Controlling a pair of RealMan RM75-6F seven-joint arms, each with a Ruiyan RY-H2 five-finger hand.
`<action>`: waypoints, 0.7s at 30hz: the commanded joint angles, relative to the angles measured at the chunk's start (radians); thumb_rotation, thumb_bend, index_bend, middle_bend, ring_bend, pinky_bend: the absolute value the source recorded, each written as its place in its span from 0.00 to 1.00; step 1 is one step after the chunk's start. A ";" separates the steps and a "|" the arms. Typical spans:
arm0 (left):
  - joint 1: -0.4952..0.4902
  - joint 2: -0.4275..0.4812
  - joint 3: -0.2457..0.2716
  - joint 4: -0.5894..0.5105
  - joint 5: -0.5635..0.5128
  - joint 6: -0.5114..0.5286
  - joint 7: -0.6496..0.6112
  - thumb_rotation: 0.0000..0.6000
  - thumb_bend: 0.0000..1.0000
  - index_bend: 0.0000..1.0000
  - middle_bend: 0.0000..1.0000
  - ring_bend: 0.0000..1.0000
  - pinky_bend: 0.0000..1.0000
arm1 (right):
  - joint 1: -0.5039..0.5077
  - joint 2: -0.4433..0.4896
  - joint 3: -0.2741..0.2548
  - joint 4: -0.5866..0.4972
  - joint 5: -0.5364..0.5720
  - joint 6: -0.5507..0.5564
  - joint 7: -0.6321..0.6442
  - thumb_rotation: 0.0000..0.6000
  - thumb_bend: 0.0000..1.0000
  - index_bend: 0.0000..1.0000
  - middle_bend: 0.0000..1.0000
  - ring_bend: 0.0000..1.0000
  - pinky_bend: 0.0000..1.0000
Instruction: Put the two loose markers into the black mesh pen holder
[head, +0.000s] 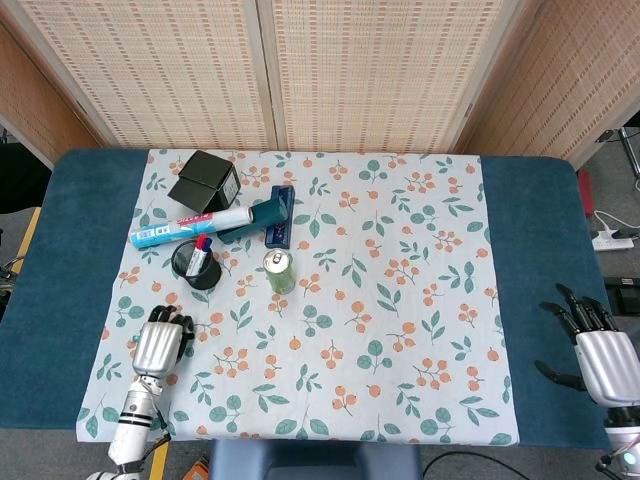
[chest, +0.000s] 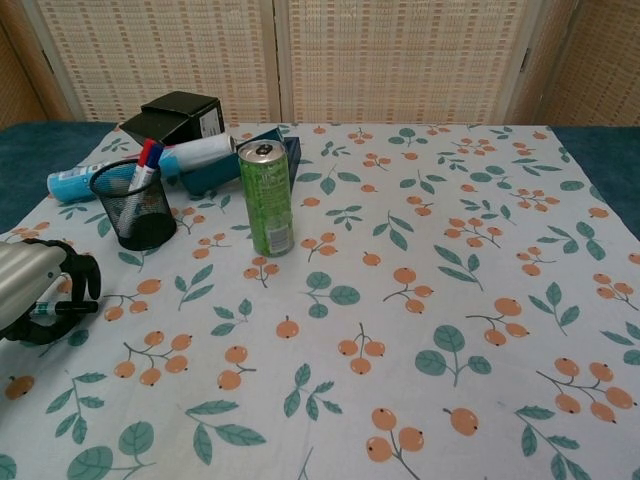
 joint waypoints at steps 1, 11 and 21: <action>0.002 0.002 0.001 -0.005 0.003 0.007 0.004 1.00 0.34 0.56 0.63 0.27 0.23 | 0.000 0.000 0.000 0.000 0.000 0.000 -0.001 1.00 0.06 0.25 0.04 0.16 0.12; 0.023 0.088 0.000 -0.166 0.057 0.118 0.069 1.00 0.34 0.58 0.66 0.28 0.23 | -0.002 0.000 0.001 0.004 -0.006 0.011 0.010 1.00 0.06 0.26 0.04 0.18 0.12; -0.014 0.487 -0.149 -0.751 0.048 0.132 0.032 1.00 0.34 0.56 0.65 0.28 0.24 | -0.007 0.008 -0.002 0.014 -0.023 0.030 0.053 1.00 0.06 0.25 0.04 0.18 0.12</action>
